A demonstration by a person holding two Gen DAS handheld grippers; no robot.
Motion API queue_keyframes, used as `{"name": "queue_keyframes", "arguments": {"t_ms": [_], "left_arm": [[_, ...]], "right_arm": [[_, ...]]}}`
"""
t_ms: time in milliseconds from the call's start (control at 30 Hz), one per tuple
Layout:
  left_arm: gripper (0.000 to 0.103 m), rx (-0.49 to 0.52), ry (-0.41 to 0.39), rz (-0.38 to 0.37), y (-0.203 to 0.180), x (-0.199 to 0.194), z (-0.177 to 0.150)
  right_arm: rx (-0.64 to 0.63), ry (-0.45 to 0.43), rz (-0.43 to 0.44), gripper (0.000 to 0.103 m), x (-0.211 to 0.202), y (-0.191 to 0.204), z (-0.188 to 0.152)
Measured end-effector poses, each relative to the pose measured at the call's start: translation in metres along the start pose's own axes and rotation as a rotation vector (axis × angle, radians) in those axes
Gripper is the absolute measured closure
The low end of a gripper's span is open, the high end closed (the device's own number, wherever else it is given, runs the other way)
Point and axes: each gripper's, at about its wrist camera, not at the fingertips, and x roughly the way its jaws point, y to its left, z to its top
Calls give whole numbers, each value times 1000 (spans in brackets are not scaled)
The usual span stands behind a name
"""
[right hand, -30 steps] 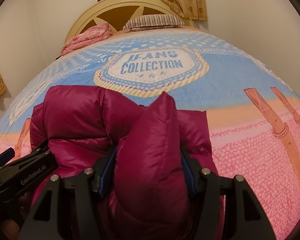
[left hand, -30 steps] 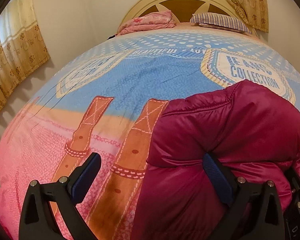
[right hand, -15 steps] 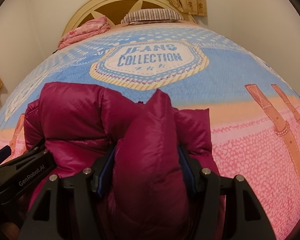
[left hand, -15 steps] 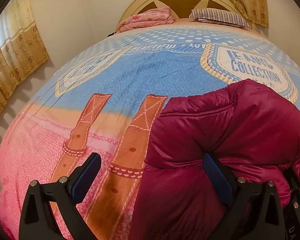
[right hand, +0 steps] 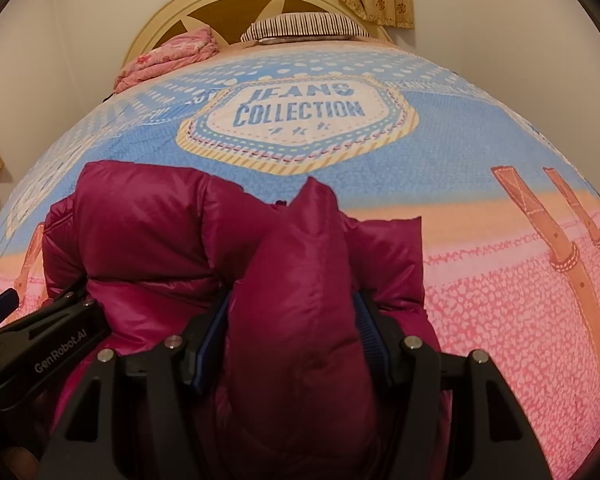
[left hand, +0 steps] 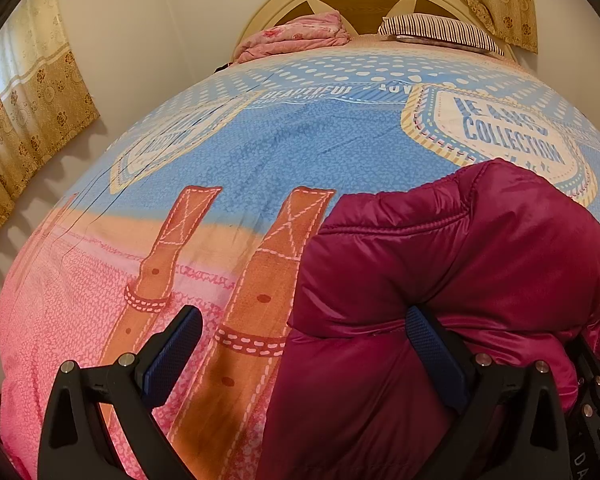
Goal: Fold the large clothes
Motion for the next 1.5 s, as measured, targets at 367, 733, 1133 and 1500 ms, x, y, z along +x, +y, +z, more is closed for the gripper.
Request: {"name": "queue_keyframes", "arguments": {"t_ms": [367,733,1133,1500], "left_arm": [[1,-70,18,-216,55,-60,-36],[1,-50,38,-232,43,-44,-54],[1,-47,53,-284,38,-38,-57],[41,41,24,-328,18,-48,-58]], "right_arm": [[1,-88,22,20,-67,-15,-17],[84,-28,74,20,-47,-37,-40],[113,-5,154,26,-38,-43,-45],[53,6,140,41,-36,-31,-44]]}}
